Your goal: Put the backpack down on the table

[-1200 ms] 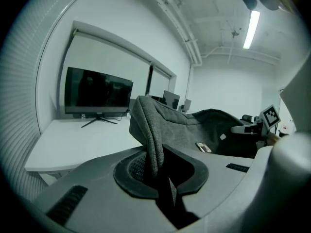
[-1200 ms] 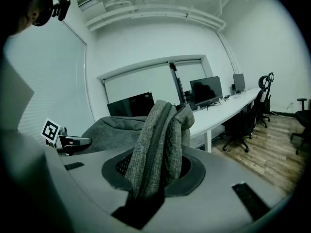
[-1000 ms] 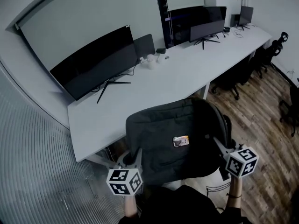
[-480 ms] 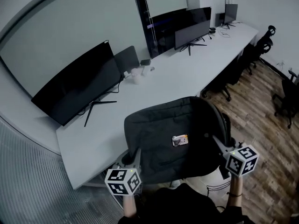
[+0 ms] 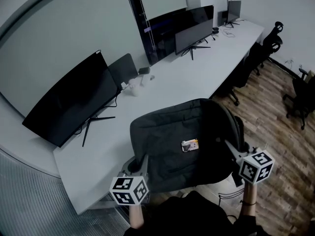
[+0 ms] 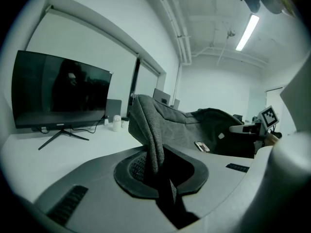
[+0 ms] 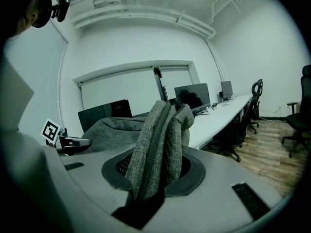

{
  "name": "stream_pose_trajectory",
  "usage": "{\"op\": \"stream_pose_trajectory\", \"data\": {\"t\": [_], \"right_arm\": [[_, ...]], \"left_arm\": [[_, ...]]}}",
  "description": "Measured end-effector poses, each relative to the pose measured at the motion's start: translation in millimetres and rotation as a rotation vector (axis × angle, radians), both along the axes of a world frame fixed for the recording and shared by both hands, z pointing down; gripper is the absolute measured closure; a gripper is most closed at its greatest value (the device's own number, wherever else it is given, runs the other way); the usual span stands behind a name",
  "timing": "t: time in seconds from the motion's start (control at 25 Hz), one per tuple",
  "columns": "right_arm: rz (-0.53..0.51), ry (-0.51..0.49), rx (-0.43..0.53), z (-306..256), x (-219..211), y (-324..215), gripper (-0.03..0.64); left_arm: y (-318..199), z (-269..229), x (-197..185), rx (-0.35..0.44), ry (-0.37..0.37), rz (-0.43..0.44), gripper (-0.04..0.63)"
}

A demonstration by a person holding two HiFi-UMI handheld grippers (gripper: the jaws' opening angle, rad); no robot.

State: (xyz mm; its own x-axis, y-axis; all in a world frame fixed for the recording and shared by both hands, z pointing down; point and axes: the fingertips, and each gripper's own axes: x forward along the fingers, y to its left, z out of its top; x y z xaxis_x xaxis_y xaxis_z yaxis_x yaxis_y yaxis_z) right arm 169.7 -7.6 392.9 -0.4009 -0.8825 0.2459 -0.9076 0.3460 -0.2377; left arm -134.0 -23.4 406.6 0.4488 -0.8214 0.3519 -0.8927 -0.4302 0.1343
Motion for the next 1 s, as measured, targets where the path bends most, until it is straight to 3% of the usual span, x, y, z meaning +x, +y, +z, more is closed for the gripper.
{"op": "stream_pose_trajectory", "data": {"t": [0.52,1.0], "right_arm": [[-0.036,0.015,0.009,-11,-3,-47,0.518],[-0.154,0.040,-0.024,-15,-12,-154,0.518]], "left_arm": [[-32,-2,-4,-0.013,0.027,-0.047,0.552],[-103,1,-10,-0.049,0.050,-0.167,0.552]]}}
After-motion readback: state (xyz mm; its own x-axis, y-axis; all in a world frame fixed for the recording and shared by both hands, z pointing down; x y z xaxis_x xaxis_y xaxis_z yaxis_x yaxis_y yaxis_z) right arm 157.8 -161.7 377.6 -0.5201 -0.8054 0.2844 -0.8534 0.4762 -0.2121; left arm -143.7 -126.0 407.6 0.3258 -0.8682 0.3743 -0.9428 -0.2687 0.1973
